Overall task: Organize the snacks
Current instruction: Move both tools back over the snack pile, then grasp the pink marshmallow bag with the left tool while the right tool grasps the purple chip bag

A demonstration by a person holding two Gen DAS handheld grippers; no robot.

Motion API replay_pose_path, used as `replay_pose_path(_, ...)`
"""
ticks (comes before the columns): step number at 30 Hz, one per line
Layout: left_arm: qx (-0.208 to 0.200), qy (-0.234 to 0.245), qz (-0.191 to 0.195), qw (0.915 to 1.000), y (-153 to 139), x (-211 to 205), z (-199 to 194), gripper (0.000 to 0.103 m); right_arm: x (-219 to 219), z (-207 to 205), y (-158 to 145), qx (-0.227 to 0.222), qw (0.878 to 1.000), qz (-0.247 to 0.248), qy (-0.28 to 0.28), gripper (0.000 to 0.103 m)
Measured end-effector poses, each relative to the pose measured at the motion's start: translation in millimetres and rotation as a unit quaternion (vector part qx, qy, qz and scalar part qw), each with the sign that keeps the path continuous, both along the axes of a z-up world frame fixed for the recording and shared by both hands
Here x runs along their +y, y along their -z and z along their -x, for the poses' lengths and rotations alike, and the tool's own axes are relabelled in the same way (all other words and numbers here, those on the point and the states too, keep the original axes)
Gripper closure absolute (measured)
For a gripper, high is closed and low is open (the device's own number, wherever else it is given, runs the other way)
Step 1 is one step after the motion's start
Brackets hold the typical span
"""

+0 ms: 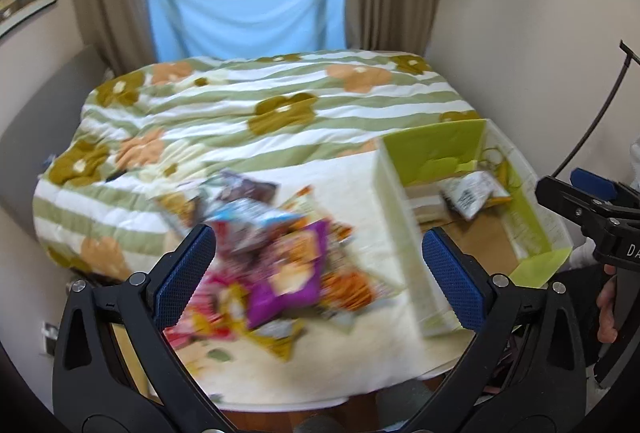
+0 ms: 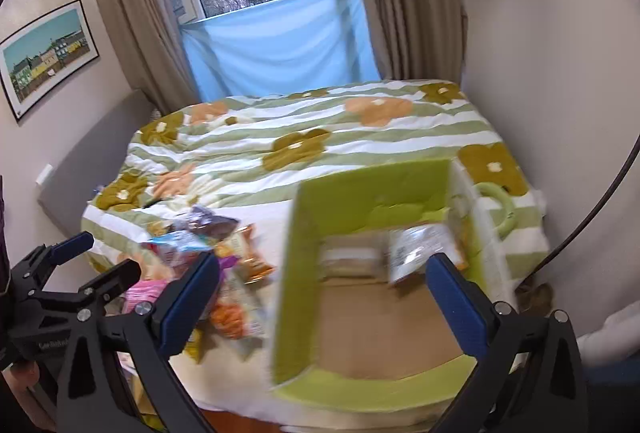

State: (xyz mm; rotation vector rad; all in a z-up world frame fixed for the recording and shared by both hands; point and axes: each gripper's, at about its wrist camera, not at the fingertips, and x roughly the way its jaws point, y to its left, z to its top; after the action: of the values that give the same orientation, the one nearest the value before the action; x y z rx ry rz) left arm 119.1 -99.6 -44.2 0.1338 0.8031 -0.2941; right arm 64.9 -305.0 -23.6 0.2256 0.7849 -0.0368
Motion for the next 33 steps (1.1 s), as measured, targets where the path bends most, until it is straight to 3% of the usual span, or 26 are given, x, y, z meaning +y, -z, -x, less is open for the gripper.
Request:
replay_pose_path(7, 0.025, -0.035, 0.009, 0.999, 17.1, 91.2, -4.8, 0.001, 60.9, 6.5, 16.9, -0.013, 0.999, -0.029, -0.016, 0.001)
replay_pose_path(14, 0.061, -0.06, 0.009, 0.9963, 56.2, 161.3, -17.4, 0.001, 110.4, -4.8, 46.6, 0.004, 0.999, -0.046, -0.021, 0.001)
replay_pose_path(20, 0.117, -0.084, 0.013, 0.9895, 107.8, 189.2, -33.6, 0.001, 138.6, -22.5, 79.5, 0.039, 0.997, -0.058, -0.038, 0.0)
replay_pose_path(33, 0.189, -0.134, 0.037, 0.9721, 197.5, 190.4, -80.3, 0.004, 171.2, -73.8, 150.5, 0.09, 0.988, -0.097, -0.082, 0.004)
